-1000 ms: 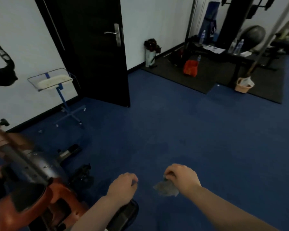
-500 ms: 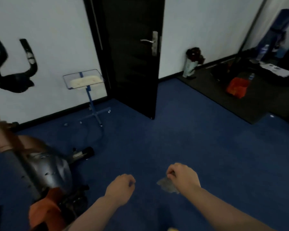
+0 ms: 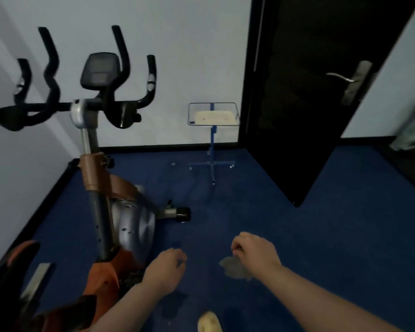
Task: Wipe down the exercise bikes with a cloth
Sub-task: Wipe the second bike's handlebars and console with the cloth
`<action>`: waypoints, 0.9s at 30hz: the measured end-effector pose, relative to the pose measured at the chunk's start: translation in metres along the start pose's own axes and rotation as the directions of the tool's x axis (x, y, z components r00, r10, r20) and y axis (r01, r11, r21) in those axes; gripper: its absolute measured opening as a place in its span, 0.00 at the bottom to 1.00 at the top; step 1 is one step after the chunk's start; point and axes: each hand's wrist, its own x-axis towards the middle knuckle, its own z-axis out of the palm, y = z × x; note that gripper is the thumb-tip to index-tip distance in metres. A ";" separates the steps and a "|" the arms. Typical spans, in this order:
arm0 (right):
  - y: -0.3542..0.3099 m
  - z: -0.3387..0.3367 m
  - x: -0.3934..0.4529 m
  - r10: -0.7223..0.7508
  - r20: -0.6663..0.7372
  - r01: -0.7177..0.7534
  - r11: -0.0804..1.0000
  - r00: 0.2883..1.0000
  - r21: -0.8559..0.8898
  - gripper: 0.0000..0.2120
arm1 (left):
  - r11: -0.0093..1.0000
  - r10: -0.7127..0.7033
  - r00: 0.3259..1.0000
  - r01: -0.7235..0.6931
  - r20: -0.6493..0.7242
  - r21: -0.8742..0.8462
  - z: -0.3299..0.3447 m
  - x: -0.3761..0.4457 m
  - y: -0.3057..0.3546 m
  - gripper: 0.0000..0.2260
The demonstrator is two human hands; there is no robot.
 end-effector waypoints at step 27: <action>-0.114 -0.114 0.392 -0.297 -0.202 0.354 0.660 0.933 0.663 0.08 | 0.881 -0.458 0.781 0.336 -0.424 -0.332 -0.168 0.219 -0.012 0.09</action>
